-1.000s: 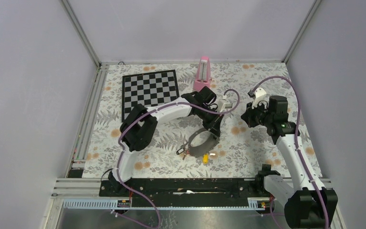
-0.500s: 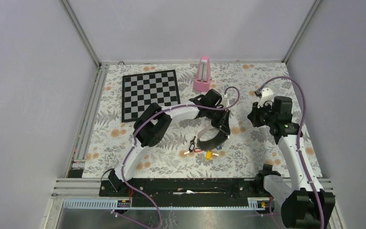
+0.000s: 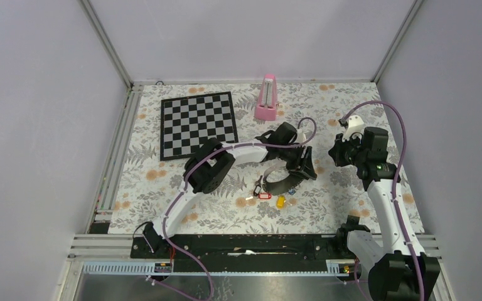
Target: Put the keys on the keyring
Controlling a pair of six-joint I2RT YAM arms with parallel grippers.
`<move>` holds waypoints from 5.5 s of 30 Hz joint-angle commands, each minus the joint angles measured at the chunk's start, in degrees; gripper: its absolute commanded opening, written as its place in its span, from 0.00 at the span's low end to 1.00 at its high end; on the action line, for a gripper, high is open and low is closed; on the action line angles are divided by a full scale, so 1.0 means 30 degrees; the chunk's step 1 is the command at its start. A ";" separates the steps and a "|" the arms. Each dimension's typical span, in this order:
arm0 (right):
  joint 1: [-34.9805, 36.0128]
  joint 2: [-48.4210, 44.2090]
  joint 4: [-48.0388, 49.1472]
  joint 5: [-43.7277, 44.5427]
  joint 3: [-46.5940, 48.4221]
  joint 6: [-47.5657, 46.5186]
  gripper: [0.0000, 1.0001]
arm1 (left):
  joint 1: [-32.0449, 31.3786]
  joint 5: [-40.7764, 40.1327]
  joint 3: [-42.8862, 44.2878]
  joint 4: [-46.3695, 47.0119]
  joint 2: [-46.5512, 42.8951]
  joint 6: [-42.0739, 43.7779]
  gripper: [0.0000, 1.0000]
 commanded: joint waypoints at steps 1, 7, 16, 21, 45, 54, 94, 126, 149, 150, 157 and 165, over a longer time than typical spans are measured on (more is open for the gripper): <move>-0.0244 -0.0339 0.0327 0.0177 0.0153 0.0287 0.04 | -0.0465 0.0754 0.0701 0.1345 -0.0063 -0.0856 0.61; -0.0422 -0.0407 0.0473 0.0023 0.0066 0.0386 0.04 | -0.0277 0.0535 -0.0020 0.0248 -0.1097 0.0805 0.99; -0.0677 -0.0194 0.0736 -0.0584 0.0277 0.0582 0.04 | 0.0048 -0.0606 -0.2280 -0.2644 -0.4636 0.7417 0.99; -0.0723 0.0115 0.0919 -0.1745 0.0335 0.0501 0.05 | 0.0249 -0.1320 -0.3970 -0.4137 -0.6778 1.1140 0.99; -0.0723 0.0543 0.2590 -0.6688 -0.1050 -0.0412 0.24 | 0.3028 -0.8585 -0.6150 -0.7223 -0.8347 1.7112 0.99; -0.0723 0.0543 0.2570 -0.6796 -0.1093 -0.0658 0.39 | 0.3336 -1.1280 -0.8196 -0.5586 -1.1052 1.8194 0.99; -0.0723 -0.1092 0.3576 -0.2528 0.1992 0.2626 1.00 | 1.0821 -1.6238 -1.8245 0.0628 -2.8964 1.5755 0.99; -0.0723 -0.2311 0.2304 -0.2489 0.1258 0.0913 1.00 | 1.1845 -1.4050 -1.8625 -0.0689 -2.9958 1.3581 0.99; -0.0723 -0.2431 0.2202 -0.3269 0.1127 0.0646 1.00 | 1.2081 -1.4199 -1.8734 -0.0829 -2.9992 1.3501 0.99; -0.0723 -0.2441 0.2193 -0.3335 0.1128 0.0645 1.00 | 1.2103 -1.4128 -1.8749 -0.0799 -2.9979 1.3507 0.99; -0.0723 -0.2396 0.2207 -0.3339 0.1086 0.0584 1.00 | 1.2140 -1.3998 -1.8726 -0.0908 -2.9893 1.3479 0.99; -0.0723 -0.2416 0.2201 -0.3384 0.1028 0.0501 1.00 | 1.2197 -1.3893 -1.8753 -0.0933 -2.9860 1.3504 0.99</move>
